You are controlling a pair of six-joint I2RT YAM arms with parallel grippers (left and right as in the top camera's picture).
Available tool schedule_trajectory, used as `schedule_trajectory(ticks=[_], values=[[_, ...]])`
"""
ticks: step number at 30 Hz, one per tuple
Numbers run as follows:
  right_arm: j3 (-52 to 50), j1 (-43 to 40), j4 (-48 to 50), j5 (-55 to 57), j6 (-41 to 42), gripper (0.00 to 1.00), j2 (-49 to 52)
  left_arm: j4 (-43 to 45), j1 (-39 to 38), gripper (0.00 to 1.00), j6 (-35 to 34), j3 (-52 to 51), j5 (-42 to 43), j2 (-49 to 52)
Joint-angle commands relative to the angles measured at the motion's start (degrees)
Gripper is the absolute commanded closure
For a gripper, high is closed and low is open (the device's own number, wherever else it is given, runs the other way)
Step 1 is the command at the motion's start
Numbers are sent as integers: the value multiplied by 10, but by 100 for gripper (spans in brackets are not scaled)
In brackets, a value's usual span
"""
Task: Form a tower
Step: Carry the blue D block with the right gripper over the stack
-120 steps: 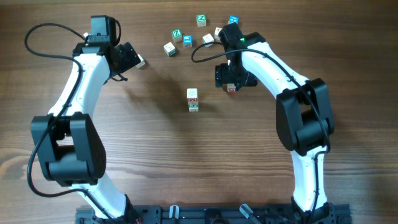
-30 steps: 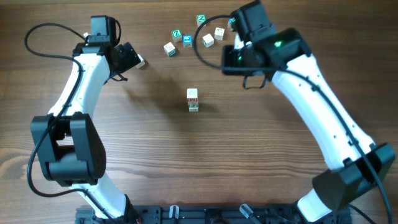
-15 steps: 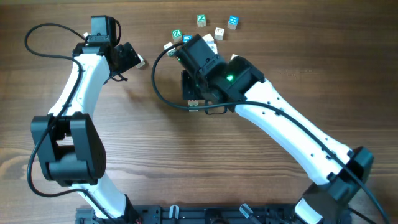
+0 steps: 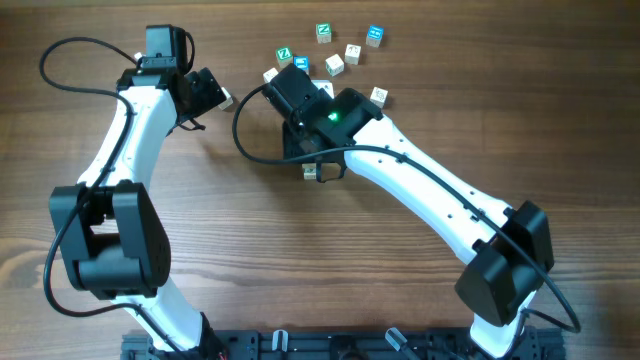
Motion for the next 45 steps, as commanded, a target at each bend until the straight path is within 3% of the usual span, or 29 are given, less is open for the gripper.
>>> schedule_trajectory(ticks=[1,35,45], values=[[2,3,3,7,-6,76,9,0,0,0,3,-3,-4,7],[-9,2,-3,25,-36,75,10,0,0,0,3,-3,-4,7],[-9,2,-9,34,-36,67,10,0,0,0,3,-4,-4,7]])
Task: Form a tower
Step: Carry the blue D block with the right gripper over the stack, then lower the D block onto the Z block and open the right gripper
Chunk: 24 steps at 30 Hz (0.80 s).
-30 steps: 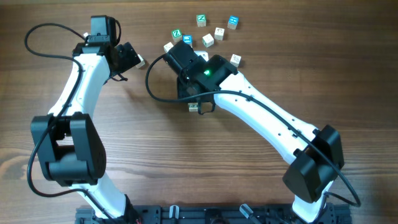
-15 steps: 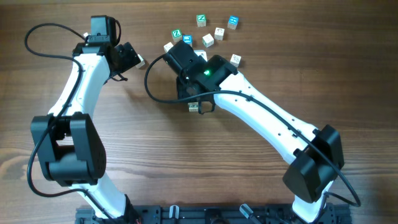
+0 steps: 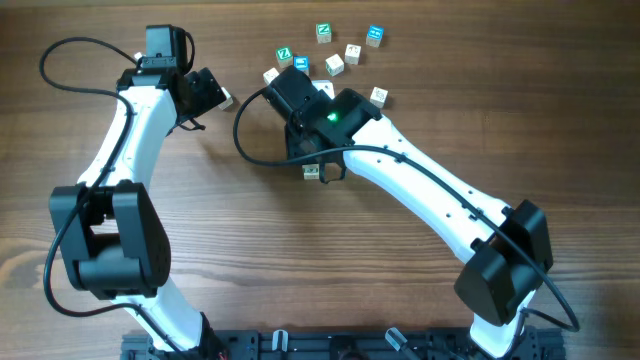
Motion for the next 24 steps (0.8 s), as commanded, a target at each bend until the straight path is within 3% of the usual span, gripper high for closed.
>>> schedule_trajectory(ticks=[1,7,8,10,13,16,24], values=[[-5,2,0,3,-6,64,9,0,0,0,3,-4,-4,7],[-6,2,2,-4,-5,59,9,0,0,0,3,-3,-4,7],[-5,2,1,-5,-5,55,9,0,0,0,3,-3,-4,7],[-6,2,2,-4,-5,35,9,0,0,0,3,-3,-4,7],[-6,2,-1,-5,-3,31,9,0,0,0,3,-4,-4,7],[-6,2,-9,-5,3,18,17,0,0,0,3,-3,-4,7],[-6,2,16,-56,11,17,35,0,0,0,3,-3,-4,7]])
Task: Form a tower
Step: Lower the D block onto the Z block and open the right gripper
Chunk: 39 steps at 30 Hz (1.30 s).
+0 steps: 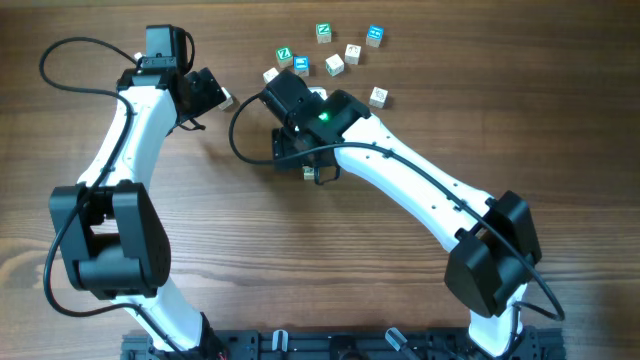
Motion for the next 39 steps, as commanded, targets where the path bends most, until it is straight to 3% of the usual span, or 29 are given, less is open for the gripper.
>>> schedule_trajectory(ticks=[1,16,25,33,39], values=[[-4,2,5,-16,10,16,6,0,0,0,3,-3,-4,7],[-4,2,27,-15,54,17,6,0,0,0,3,-3,-4,7],[-4,1,13,9,36,18,6,0,0,0,3,-4,-4,7],[-4,1,-8,45,34,41,6,0,0,0,3,-3,-4,7],[15,0,-12,64,7,44,5,0,0,0,3,-4,-4,7]])
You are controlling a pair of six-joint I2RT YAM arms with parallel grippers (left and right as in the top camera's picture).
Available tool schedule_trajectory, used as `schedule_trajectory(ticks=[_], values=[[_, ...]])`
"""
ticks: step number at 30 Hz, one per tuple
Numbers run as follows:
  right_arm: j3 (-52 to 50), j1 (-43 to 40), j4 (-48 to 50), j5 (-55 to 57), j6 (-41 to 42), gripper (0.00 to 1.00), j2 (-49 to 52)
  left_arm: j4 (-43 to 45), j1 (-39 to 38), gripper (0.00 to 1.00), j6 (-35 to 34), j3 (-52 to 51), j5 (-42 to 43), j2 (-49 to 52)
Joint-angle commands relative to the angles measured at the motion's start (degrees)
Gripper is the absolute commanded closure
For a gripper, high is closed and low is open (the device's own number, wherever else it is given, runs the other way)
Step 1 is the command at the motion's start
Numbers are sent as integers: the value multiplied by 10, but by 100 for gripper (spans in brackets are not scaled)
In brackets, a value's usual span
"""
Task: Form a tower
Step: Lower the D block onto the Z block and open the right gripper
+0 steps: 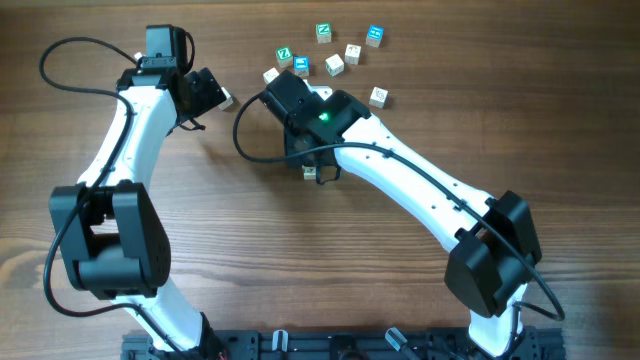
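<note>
A small pale block (pixel 312 172) with dark markings lies on the wooden table just below my right gripper (pixel 312 166). The right wrist hangs right over it and hides the fingers, so whether they are open or shut does not show. Whether another block sits beneath this one is also hidden. Loose blocks lie in a cluster at the back: a green one (pixel 284 54), a blue one (pixel 301 66), a white one (pixel 334 65) and several more. My left gripper (pixel 224 98) rests at the back left, away from all the blocks, with its jaws too small to read.
More loose blocks sit further back: green (pixel 323 32), blue (pixel 374 36), white (pixel 352 51). Another white one (pixel 378 96) lies to the right of the right arm. A black cable (pixel 238 125) loops off the right wrist. Bare wood table (pixel 300 260) stretches toward the front.
The right wrist has shifted slightly to the right over the pale block. The block stays in the same spot, and the left arm is where it was.
My right wrist stood over the pale block at the oldest moment and the one after. Later the wrist was a little further left, with the elbow swung leftward. Now it is back nearer the block. The block, the loose cluster and the left arm kept their places.
</note>
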Motion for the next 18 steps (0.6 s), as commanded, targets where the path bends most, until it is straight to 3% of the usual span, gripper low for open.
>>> schedule_trajectory(ticks=[1,2,10,13,18], values=[[16,0,-4,23,-21,44,5,0,0,0,3,-3,-4,7],[16,0,-3,23,-21,48,5,0,0,0,3,-3,-4,7],[25,0,0,23,-21,50,-5,0,0,0,3,-3,-4,7],[25,0,-2,23,-21,59,-5,0,0,0,3,-3,-4,7],[25,0,-1,23,-21,64,-5,0,0,0,3,-3,-4,7]])
